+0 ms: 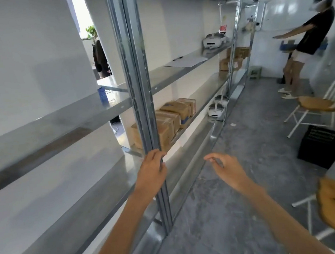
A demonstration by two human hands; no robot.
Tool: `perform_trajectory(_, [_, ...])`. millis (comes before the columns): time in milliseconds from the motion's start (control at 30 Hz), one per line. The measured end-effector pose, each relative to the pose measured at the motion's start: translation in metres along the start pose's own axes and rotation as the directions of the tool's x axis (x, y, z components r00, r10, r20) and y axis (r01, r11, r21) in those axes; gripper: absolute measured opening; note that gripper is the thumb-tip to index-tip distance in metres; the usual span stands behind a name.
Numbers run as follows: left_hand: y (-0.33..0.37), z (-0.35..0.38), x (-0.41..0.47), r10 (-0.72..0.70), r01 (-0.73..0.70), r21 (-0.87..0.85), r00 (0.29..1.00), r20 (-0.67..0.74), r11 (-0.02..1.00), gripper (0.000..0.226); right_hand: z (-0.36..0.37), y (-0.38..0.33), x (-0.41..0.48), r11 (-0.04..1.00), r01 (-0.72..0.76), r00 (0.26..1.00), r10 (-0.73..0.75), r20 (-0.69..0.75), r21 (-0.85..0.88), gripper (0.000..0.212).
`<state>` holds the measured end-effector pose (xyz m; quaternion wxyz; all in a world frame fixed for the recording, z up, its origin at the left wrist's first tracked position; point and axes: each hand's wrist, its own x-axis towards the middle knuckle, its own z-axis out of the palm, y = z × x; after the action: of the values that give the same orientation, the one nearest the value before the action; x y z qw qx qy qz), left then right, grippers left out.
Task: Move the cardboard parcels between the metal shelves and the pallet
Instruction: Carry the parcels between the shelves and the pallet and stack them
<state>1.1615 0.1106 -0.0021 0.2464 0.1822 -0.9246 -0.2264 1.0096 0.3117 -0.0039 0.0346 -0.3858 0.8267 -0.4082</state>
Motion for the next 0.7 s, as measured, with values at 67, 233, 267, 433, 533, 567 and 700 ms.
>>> perform_trajectory(67, [0.017,0.021,0.024,0.015,-0.015,-0.015,1.000,0.000,1.000,0.033,-0.021,0.023,0.018,1.000,-0.008,1.000,0.008,-0.004,-0.003,0.024])
perform_trajectory(233, [0.055,0.074,0.085,0.046,-0.046,-0.018,0.999,-0.002,0.999,0.032,-0.072,0.079,0.059,1.000,-0.024,0.997,0.025,-0.074,0.018,0.024])
perform_trajectory(267, [0.063,0.084,0.095,0.036,-0.036,-0.022,0.999,-0.007,0.999,0.031,-0.080,0.091,0.065,0.999,-0.029,0.997,0.030,-0.065,0.019,0.024])
perform_trajectory(433, [0.081,0.125,0.137,0.042,-0.043,-0.040,0.999,-0.011,0.998,0.029,-0.111,0.145,0.096,0.998,-0.039,0.994,0.043,-0.105,0.043,0.023])
perform_trajectory(533, [0.078,0.142,0.158,0.012,-0.013,-0.032,1.000,-0.013,0.999,0.030,-0.113,0.169,0.108,0.995,-0.062,0.996,0.067,-0.066,0.078,0.022])
perform_trajectory(567, [0.077,0.148,0.166,0.001,-0.001,-0.028,1.000,-0.016,1.000,0.030,-0.113,0.177,0.115,0.995,-0.062,0.996,0.066,-0.053,0.079,0.023])
perform_trajectory(700, [0.068,0.175,0.205,-0.009,0.009,0.001,1.000,-0.006,1.000,0.029,-0.112,0.207,0.155,0.993,-0.073,0.996,0.077,-0.038,0.089,0.024])
